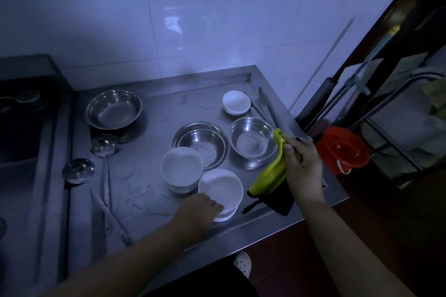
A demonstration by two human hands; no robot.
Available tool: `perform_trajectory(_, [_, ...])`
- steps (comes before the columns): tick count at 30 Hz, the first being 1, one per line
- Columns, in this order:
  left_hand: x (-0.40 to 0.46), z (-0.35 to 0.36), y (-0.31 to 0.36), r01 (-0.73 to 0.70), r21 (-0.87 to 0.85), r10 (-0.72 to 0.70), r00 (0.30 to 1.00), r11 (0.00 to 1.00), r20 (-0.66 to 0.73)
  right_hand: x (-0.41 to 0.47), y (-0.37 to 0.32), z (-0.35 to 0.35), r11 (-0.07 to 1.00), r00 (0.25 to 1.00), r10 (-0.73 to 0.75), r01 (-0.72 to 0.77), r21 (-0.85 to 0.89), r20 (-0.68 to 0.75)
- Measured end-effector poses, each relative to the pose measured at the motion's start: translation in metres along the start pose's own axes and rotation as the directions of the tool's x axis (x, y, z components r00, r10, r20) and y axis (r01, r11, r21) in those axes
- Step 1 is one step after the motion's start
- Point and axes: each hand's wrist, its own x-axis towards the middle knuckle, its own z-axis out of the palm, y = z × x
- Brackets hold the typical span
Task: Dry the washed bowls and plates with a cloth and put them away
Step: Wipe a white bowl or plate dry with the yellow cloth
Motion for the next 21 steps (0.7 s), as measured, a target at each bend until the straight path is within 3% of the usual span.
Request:
perform_trajectory(6, [0.002,0.016,0.003,-0.048,0.021,0.045,0.991,0.999,0.127,0.012,0.013,-0.005,1.000,1.000,0.016,-0.016,0.000,0.018])
perform_trajectory(10, [0.008,0.015,0.004,0.147,-0.086,-0.136,0.984,0.985,0.116,0.033,0.029,-0.010,0.999,0.999,0.025,-0.026,0.019,0.045])
perform_trajectory(14, [0.058,-0.004,-0.005,0.352,-0.282,-0.353,0.934,0.892,0.050,0.068,0.047,-0.010,0.999,0.998,0.008,-0.010,0.040,0.068])
perform_trajectory(18, [0.144,-0.016,-0.028,0.494,-0.403,-0.552,0.833,0.771,-0.034,0.119,0.067,-0.008,0.997,0.993,-0.020,0.012,0.070,0.116])
perform_trajectory(21, [0.211,-0.010,-0.053,0.617,-0.558,-0.724,0.688,0.555,0.042,0.164,0.086,-0.010,0.997,0.983,-0.051,0.038,0.072,0.176])
